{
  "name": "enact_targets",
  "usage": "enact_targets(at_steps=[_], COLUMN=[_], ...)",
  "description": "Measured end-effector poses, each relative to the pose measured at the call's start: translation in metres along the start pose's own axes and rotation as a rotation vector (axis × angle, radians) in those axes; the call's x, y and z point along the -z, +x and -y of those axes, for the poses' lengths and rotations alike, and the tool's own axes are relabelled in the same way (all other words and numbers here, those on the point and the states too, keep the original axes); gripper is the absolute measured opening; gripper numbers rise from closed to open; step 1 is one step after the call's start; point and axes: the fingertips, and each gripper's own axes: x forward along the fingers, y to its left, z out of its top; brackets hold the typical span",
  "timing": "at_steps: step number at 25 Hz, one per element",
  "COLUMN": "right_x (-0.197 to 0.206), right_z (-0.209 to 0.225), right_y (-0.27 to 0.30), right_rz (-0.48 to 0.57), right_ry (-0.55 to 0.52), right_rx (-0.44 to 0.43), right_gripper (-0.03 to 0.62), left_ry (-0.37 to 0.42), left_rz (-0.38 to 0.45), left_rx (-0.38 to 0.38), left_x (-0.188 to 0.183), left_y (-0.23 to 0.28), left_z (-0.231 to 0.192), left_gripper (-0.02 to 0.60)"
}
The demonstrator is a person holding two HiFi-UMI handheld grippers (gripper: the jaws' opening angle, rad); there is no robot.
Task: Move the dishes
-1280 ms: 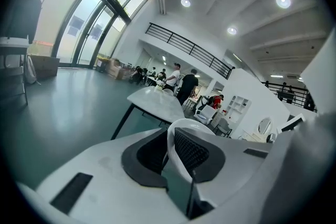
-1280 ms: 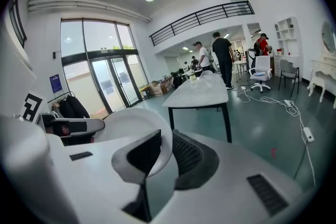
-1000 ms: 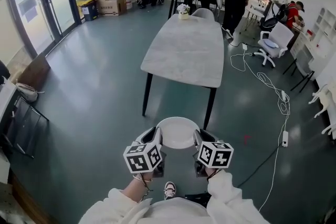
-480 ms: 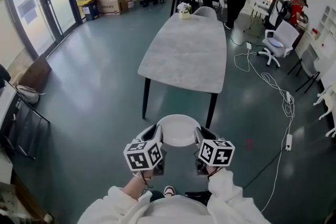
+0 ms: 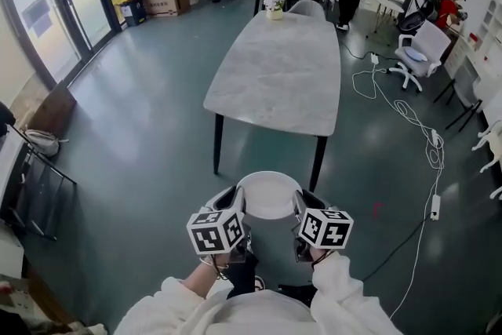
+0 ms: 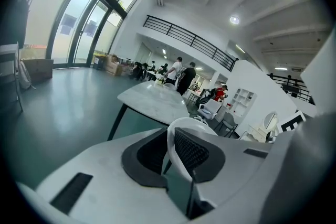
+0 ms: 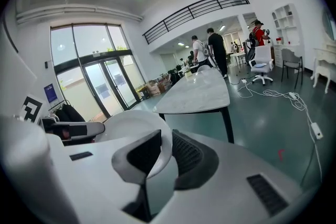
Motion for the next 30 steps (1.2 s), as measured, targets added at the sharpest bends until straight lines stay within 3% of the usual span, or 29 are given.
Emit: enact_targets(at_steps=[11,30], right_x=[-0.047,-0.165], right_z=[0.008,0.011], right_y=[0.055,0.193], right_rz=[0.024,0.029], right_ry=[-0.01,-0.03], right_rx=[0.013,0.021], right_gripper=[0.117,0.117], left_ry=[0.002,-0.003], left_rz=[0.02,0.023], left_rx=[0.025,0.033], left_x=[-0.046,-0.16], left_y=[0.058,0.187], left_z=[-0.018,-0.071], left_gripper=[0.041,0.041])
